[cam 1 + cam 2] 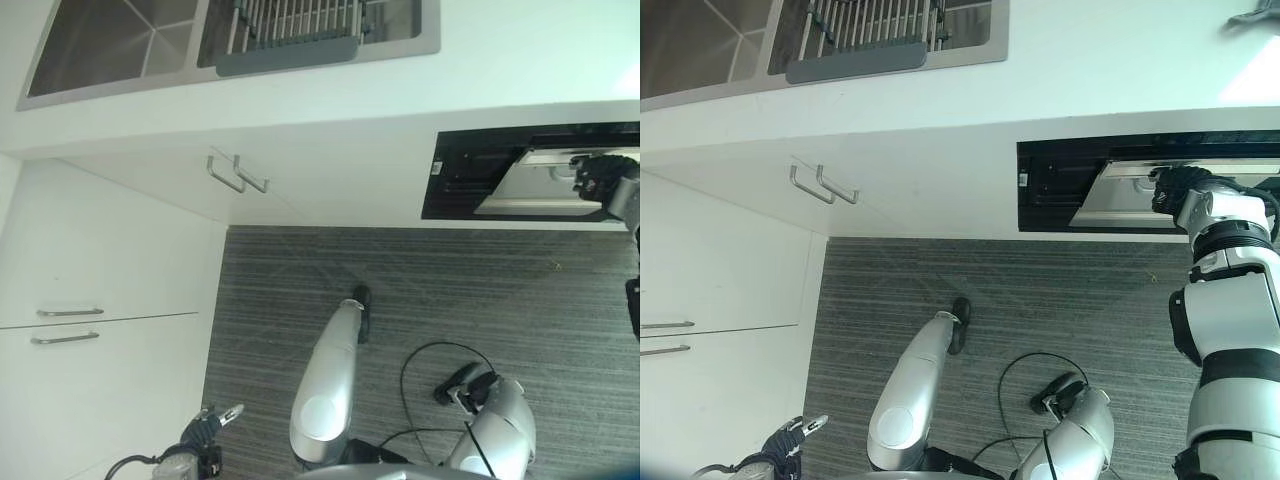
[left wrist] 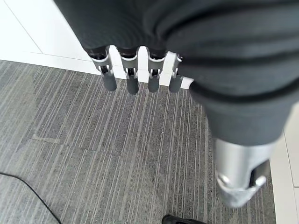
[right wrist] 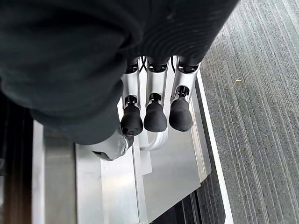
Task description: Place the dishes in the dishwasher.
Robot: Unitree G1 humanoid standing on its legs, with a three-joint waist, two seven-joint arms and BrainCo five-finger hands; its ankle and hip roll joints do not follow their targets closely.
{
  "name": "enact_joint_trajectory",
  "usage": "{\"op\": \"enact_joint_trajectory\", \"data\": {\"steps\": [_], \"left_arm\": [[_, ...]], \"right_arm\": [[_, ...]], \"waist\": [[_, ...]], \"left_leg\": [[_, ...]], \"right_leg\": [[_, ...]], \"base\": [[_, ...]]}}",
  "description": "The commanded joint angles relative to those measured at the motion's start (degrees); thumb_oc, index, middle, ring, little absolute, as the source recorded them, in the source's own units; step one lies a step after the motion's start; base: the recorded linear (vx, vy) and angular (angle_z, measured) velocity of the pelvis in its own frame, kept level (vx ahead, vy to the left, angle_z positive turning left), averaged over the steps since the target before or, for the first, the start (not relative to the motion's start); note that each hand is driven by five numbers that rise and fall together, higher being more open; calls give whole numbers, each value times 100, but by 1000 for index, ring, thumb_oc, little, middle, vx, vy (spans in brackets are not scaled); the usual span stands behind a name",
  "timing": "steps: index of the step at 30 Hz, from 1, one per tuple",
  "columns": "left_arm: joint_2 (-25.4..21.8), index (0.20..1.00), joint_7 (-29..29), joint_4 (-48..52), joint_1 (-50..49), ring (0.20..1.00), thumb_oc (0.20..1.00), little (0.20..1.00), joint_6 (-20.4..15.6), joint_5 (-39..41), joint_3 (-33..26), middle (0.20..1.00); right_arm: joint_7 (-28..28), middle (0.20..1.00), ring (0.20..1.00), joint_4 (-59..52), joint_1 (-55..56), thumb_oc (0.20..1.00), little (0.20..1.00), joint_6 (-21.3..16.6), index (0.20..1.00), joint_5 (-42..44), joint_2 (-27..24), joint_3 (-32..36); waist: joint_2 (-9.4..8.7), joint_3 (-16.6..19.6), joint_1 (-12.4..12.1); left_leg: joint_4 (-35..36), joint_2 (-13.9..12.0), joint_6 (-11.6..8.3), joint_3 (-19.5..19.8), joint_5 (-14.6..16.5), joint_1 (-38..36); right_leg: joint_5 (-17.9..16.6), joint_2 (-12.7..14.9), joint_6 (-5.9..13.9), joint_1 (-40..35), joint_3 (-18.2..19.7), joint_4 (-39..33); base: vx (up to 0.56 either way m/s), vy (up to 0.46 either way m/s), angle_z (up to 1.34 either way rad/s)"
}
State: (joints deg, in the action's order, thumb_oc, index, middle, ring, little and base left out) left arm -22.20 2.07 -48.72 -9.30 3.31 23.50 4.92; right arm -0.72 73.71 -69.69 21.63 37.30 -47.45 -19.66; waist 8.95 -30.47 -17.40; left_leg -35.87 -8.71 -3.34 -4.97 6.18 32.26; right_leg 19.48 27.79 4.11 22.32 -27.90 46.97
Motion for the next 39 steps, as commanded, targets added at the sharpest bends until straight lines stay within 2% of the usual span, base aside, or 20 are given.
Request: {"op": "enact_joint_trajectory", "data": {"steps": [1, 8, 10, 13, 16, 19, 21, 23, 24, 25, 27, 28, 31, 32, 33, 34, 35, 36, 38, 39], "left_arm": [[-549, 1000, -2, -213, -162, 1000, 1000, 1000, -90, -229, 23, 1000], [-377, 1000, 315, -83, 17, 1000, 1000, 1000, 39, 220, -176, 1000], [-258, 1000, 450, -80, 43, 1000, 1000, 1000, 29, 349, -342, 1000], [-128, 1000, 568, -92, 44, 1000, 1000, 1000, 37, 329, -467, 1000], [-22, 1000, 571, -352, 85, 1000, 1000, 1000, -111, 213, -483, 1000], [64, 1000, 529, -557, 321, 1000, 1000, 1000, -71, 195, -441, 1000], [201, 1000, 441, -622, 414, 1000, 1000, 1000, -46, 411, -413, 1000], [349, 1000, 66, -651, 367, 1000, 1000, 1000, -96, 676, -485, 1000], [369, 1000, -119, -674, 365, 1000, 1000, 1000, -74, 705, -514, 1000], [399, 1000, -386, -784, 391, 1000, 1000, 1000, -92, 622, -537, 1000], [430, 1000, -589, -963, 564, 1000, 1000, 1000, 49, 540, -496, 1000], [426, 1000, -607, -972, 678, 1000, 1000, 1000, 215, 522, -457, 1000], [494, 1000, -643, -1297, 879, 1000, 1000, 1000, 547, 216, -350, 1000], [519, 1000, -672, -1503, 932, 1000, 1000, 1000, 600, 84, -344, 1000], [518, 1000, -763, -1760, 965, 1000, 1000, 1000, 566, 179, -310, 1000], [519, 1000, -862, -1893, 994, 1000, 1000, 1000, 515, 223, -306, 1000], [503, 1000, -986, -2005, 1046, 1000, 1000, 1000, 502, 312, -283, 1000], [481, 1000, -1094, -2114, 1156, 1000, 1000, 1000, 524, 344, -210, 1000], [487, 1000, -1322, -2227, 1296, 1000, 1000, 1000, 582, 431, -163, 1000], [535, 1000, -1449, -2297, 1333, 1000, 1000, 1000, 644, 430, -173, 1000]], "right_arm": [[-269, 200, 200, -782, -793, 200, 200, -547, 200, 59, -134, 79], [-152, 200, 200, -3085, 2200, 200, 200, -707, 200, 17, 372, 1045], [24, 200, 200, -4106, 3675, 200, 200, -1042, 200, -363, 895, 1445], [48, 200, 200, -4707, 4842, 200, 200, -1190, 200, -297, 1419, 1499], [-222, 200, 200, -4543, 5411, 200, 200, -1348, 200, -333, 1897, 1421], [-455, 200, 200, -4226, 5649, 200, 200, -1478, 200, -666, 2108, 1170], [-590, 200, 200, -3805, 5725, 200, 200, -1517, 200, -952, 2186, 1032], [-766, 200, 200, -3190, 5935, 200, 200, -1789, 200, -1405, 2291, 961], [-749, 200, 200, -3044, 6023, 200, 200, -1847, 200, -1513, 2310, 989], [-645, 200, 200, -2817, 6152, 200, 200, -1934, 200, -1557, 2362, 1044], [-512, 200, 200, -2358, 6309, 200, 200, -2016, 200, -1676, 2413, 1208], [-420, 200, 200, -2225, 6370, 200, 200, -1991, 200, -1652, 2443, 1290], [-375, 200, 200, -1443, 6525, 200, 200, -2103, 200, -1800, 2605, 1557], [-425, 200, 200, -1255, 6612, 200, 200, -2050, 200, -1824, 2687, 1680], [-578, 209, 209, -934, 6723, 209, 209, -2131, 209, -1879, 2770, 1774], [-628, 304, 304, -764, 6768, 304, 304, -2208, 304, -1915, 2825, 1823], [-664, 366, 366, -586, 6860, 366, 366, -2287, 366, -2031, 2918, 1847], [-622, 410, 410, -482, 6925, 410, 410, -2341, 410, -2120, 3016, 1803], [-623, 533, 533, -408, 7004, 533, 533, -2289, 533, -2266, 3116, 1766], [-725, 849, 849, -325, 7018, 849, 849, -2151, 849, -2501, 3192, 1741]], "waist": [[-176, 88, -282], [-547, 71, 242], [-712, 96, 522], [-850, 189, 762], [-920, 337, 903], [-924, 522, 980], [-870, 659, 1006], [-751, 846, 1050], [-730, 896, 1069], [-750, 945, 1121], [-893, 1032, 1350], [-915, 1069, 1415], [-949, 1324, 1481], [-957, 1448, 1503], [-948, 1556, 1600], [-951, 1593, 1671], [-949, 1649, 1822], [-955, 1714, 1920], [-1010, 1814, 2017], [-1049, 1928, 2061]], "left_leg": [[617, -287, -120, -260, 46, -325], [1057, -506, -136, -485, -167, -576], [1260, -615, -181, -594, -263, -688], [1512, -705, -229, -683, -357, -887], [1739, -736, -307, -701, -442, -1133], [2025, -790, -437, -674, -617, -1416], [2326, -883, -558, -639, -811, -1655], [2952, -1048, -743, -775, -1223, -2058], [3040, -1049, -766, -811, -1282, -2130], [2806, -1002, -709, -914, -1127, -2107], [2016, -798, -360, -1669, -393, -2305], [1768, -809, -367, -1859, -342, -2334], [2420, -414, -206, -1988, -290, -2865], [2743, -204, -130, -1947, -308, -3088], [3159, 0, -2, -1861, -277, -3355], [3328, 98, 72, -1789, -230, -3470], [3568, 165, 105, -1546, -250, -3632], [3620, 128, 115, -1404, -367, -3571], [3688, 181, 117, -1190, -367, -3541], [3892, 187, 93, -1071, -391, -3602]], "right_leg": [[-205, 189, 142, -95, 339, -239], [-541, -252, 198, -355, 425, -1046], [-659, -503, 232, -503, 503, -1454], [-741, -756, 264, -717, 562, -1873], [-753, -965, 233, -973, 611, -2178], [-679, -1167, 144, -1259, 611, -2374], [-605, -1318, 47, -1507, 584, -2541], [-652, -1536, 4, -1944, 393, -3043], [-687, -1575, -4, -2059, 338, -3196], [-739, -1532, -39, -2133, 273, -3269], [-930, -1314, -50, -2262, -36, -3348], [-962, -1295, -31, -2375, -114, -3379], [-1101, -1262, 149, -2620, -261, -3451], [-1277, -1159, 266, -2631, -228, -3297], [-1458, -1032, 414, -2423, 17, -2727], [-1528, -1005, 492, -2238, 252, -2480], [-1511, -1207, 539, -2086, 716, -2663], [-1556, -1444, 465, -2104, 947, -3311], [-1717, -1539, 506, -2172, 1277, -3957], [-2010, -1488, 641, -2139, 1492, -4250]], "base": [[-38, -25, -13], [-45, -42, -13], [-100, -117, -28], [-89, -126, -30], [-66, -130, -31], [-61, -129, -17], [13, -114, 4], [65, -100, 19], [-28, -49, 38], [-115, -32, 59], [-132, 14, 73], [-58, 216, 119], [91, 336, 85], [207, 429, 14], [174, 370, 1], [132, 213, 16], [17, -56, 34], [-15, -179, 58], [-58, -204, 111], [-76, -212, 130]]}}
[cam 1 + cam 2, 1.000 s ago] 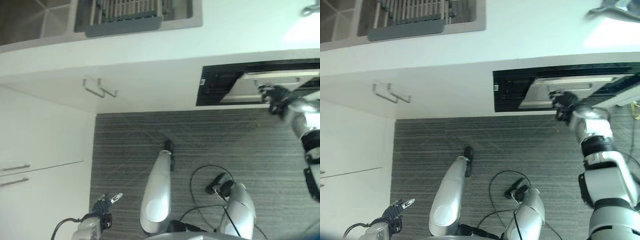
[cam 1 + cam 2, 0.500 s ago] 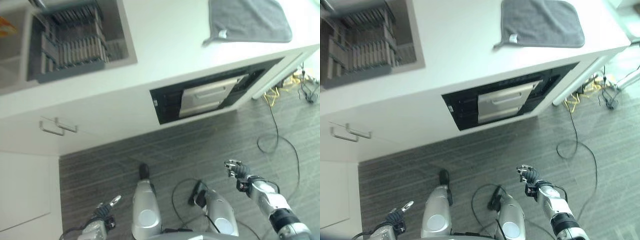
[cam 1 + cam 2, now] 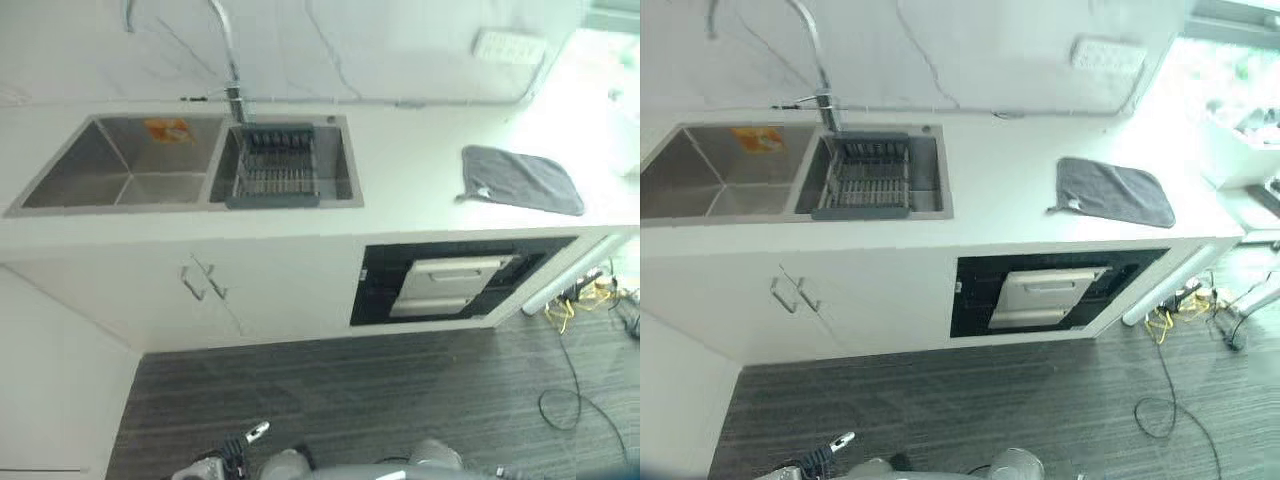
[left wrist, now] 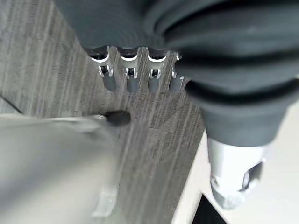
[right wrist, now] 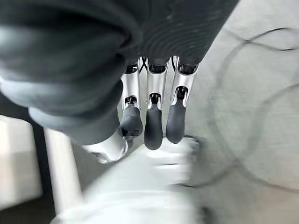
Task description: Place the dishes in the dishwasher.
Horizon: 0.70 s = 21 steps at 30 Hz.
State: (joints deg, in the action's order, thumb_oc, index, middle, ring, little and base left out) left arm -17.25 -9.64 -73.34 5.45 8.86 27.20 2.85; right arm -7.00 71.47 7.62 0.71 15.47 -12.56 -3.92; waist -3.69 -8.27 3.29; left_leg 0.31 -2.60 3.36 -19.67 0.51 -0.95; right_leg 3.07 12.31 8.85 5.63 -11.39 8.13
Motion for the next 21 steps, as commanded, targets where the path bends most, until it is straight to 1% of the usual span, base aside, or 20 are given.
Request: {"op": "enact_joint_trajectory", "data": {"steps": [1, 3, 5, 7, 8, 10, 12, 14, 16, 21], "left_arm": [[70, 1000, -313, 106, -175, 1000, 1000, 1000, 102, 69, -20, 1000], [143, 1000, -303, -35, -201, 1000, 1000, 1000, 197, 113, -84, 1000], [180, 1000, -403, -154, -232, 1000, 1000, 1000, 379, -52, -139, 1000], [223, 1000, -582, -294, -280, 1000, 1000, 1000, 449, -305, -145, 1000], [250, 1000, -649, -336, -340, 1000, 1000, 1000, 442, -313, -166, 1000], [270, 1000, -606, -351, -372, 1000, 1000, 1000, 376, -204, -199, 1000], [270, 1000, -595, -342, -380, 1000, 1000, 1000, 340, 145, -338, 1000], [304, 1000, -431, -366, -394, 1000, 1000, 1000, 135, 228, -406, 1000], [306, 1000, -296, -361, -428, 1000, 1000, 1000, -19, 348, -508, 1000], [316, 1000, -108, -339, -438, 1000, 1000, 1000, -233, 521, -652, 1000]], "right_arm": [[-178, 1000, 1000, -72, -741, 1000, 1000, 66, 1000, -357, -310, 115], [-300, 1000, 1000, 10, -826, 1000, 1000, 327, 1000, -314, -319, 100], [-276, 1000, 1000, 93, -874, 1000, 1000, 453, 1000, -263, -316, 92], [-227, 1000, 1000, 145, -894, 1000, 1000, 611, 1000, -156, -312, 117], [-254, 1000, 1000, 208, -881, 1000, 1000, 679, 1000, -269, -331, 126], [-302, 1000, 1000, 264, -854, 1000, 1000, 762, 1000, -397, -350, 132], [-358, 1000, 1000, 334, -832, 1000, 1000, 862, 1000, -299, -365, 152], [-371, 1000, 1000, 450, -825, 1000, 1000, 979, 1000, -305, -344, 182], [-442, 1000, 1000, 495, -809, 1000, 1000, 1024, 1000, -304, -342, 184], [-589, 1000, 1000, 525, -816, 1000, 1000, 1047, 1000, -317, -339, 138]], "waist": [[216, -201, -45], [199, -39, -96], [200, 69, -149], [192, 168, -136], [203, 208, -132], [221, 236, -141], [252, 264, -156], [289, 307, -157], [325, 356, -158], [376, 407, -152]], "left_leg": [[462, -525, -661, 326, 66, -385], [469, -703, -829, 280, -6, -379], [469, -827, -945, 299, -63, -371], [469, -860, -960, 281, -63, -452], [469, -916, -979, 218, -78, -522], [469, -961, -1005, 205, -91, -568], [469, -990, -1034, 241, -94, -609], [469, -998, -1043, 290, -74, -650], [469, -986, -1043, 338, -48, -704], [469, -1003, -1061, 370, -29, -736]], "right_leg": [[-467, 73, 172, -657, -352, -748], [-520, 36, 136, -907, -511, -1120], [-493, -12, 93, -1059, -630, -1276], [-410, -124, 15, -1142, -607, -1301], [-335, -172, -43, -1229, -639, -1305], [-276, -206, -85, -1312, -682, -1313], [-231, -214, -103, -1379, -715, -1313], [-187, -237, -125, -1431, -700, -1313], [-144, -268, -148, -1492, -696, -1313], [-102, -277, -161, -1528, -679, -1313]], "base": [[-90, -226, 102], [-66, -175, 21], [-22, -134, -15], [17, -143, -8], [4, -134, -8], [-14, -92, -7], [-37, -71, -6], [-17, -50, -1], [15, -8, 5], [3, -1, 7]]}}
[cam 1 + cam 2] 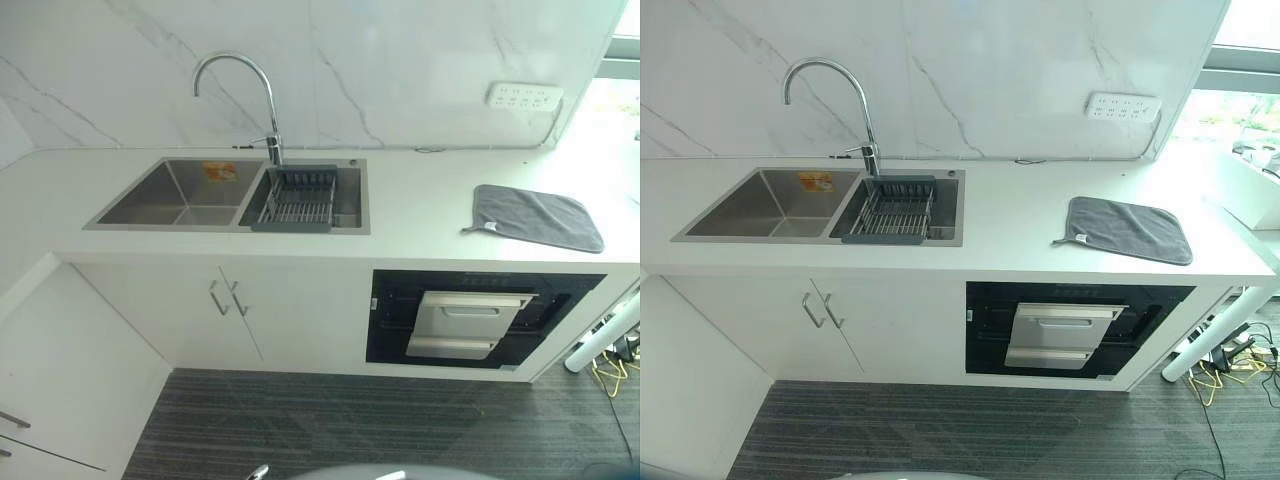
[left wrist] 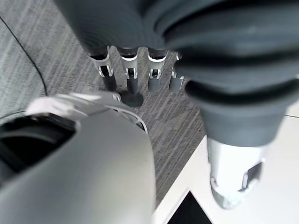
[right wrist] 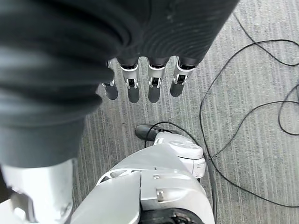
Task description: Place the dishes in the dishwasher.
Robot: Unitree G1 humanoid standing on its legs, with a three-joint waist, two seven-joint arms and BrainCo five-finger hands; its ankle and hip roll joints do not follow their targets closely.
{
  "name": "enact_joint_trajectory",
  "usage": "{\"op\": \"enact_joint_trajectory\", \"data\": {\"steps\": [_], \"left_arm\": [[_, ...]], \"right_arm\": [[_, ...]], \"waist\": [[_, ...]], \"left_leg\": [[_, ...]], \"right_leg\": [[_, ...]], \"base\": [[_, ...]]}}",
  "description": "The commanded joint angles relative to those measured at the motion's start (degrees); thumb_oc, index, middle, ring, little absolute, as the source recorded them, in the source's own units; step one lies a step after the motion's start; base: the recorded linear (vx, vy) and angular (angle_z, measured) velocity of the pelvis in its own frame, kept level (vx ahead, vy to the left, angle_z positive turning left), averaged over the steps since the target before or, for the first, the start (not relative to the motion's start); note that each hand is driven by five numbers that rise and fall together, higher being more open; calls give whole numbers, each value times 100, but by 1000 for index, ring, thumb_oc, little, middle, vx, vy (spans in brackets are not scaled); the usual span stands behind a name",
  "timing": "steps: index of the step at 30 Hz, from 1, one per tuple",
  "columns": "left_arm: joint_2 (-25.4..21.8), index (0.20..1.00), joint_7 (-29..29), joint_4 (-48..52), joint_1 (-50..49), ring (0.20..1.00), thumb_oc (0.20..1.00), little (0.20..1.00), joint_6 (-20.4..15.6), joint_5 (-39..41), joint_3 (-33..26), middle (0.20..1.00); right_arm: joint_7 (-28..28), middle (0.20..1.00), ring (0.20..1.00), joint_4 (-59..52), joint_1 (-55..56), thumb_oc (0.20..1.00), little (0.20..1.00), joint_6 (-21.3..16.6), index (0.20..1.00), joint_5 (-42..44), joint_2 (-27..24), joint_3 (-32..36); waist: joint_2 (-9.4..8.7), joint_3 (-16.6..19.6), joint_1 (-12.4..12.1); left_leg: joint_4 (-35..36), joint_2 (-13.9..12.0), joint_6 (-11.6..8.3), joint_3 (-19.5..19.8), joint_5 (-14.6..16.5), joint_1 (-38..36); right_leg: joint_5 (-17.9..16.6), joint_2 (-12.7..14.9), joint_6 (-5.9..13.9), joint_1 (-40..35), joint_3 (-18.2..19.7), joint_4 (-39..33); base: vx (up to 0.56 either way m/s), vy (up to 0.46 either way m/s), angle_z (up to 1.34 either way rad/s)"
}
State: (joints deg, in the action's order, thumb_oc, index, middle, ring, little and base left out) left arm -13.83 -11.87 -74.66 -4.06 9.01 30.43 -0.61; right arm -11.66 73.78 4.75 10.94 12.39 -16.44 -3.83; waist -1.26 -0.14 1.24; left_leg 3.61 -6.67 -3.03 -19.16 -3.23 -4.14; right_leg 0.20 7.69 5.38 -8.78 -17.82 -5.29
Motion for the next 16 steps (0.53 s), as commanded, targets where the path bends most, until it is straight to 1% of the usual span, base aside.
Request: {"op": "enact_joint_trajectory", "data": {"steps": [1, 3, 5, 16], "left_arm": [[-15, 1000, 143, -200, 509, 1000, 1000, 1000, -240, 241, -331, 1000], [8, 1000, 138, -186, 497, 1000, 1000, 1000, -139, 489, -387, 1000], [17, 1000, 103, -204, 495, 1000, 1000, 1000, -120, 517, -447, 1000], [-18, 1000, -34, -241, 485, 1000, 1000, 1000, -97, 151, -375, 1000]], "right_arm": [[-123, 1000, 1000, 298, -533, 1000, 1000, 1, 1000, -15, 52, 132], [-134, 1000, 1000, 268, -538, 1000, 1000, 11, 1000, -41, 53, 129], [-166, 1000, 1000, 274, -552, 1000, 1000, 1, 1000, -62, 47, 128], [-240, 1000, 1000, 332, -545, 1000, 1000, 88, 1000, -196, 29, 97]], "waist": [[139, -391, 50], [140, -376, 52], [137, -364, 47], [123, -342, 42]], "left_leg": [[139, -590, -419, 330, 354, -428], [139, -584, -416, 340, 363, -445], [139, -582, -414, 346, 373, -456], [139, -571, -406, 333, 400, -497]], "right_leg": [[192, 184, 190, -99, -38, 29], [197, 182, 187, -115, -33, 29], [201, 185, 185, -124, -39, 29], [180, 219, 236, -158, -67, 29]], "base": [[12, -1, -4], [0, 0, 0], [0, 0, 0], [0, 0, 0]]}}
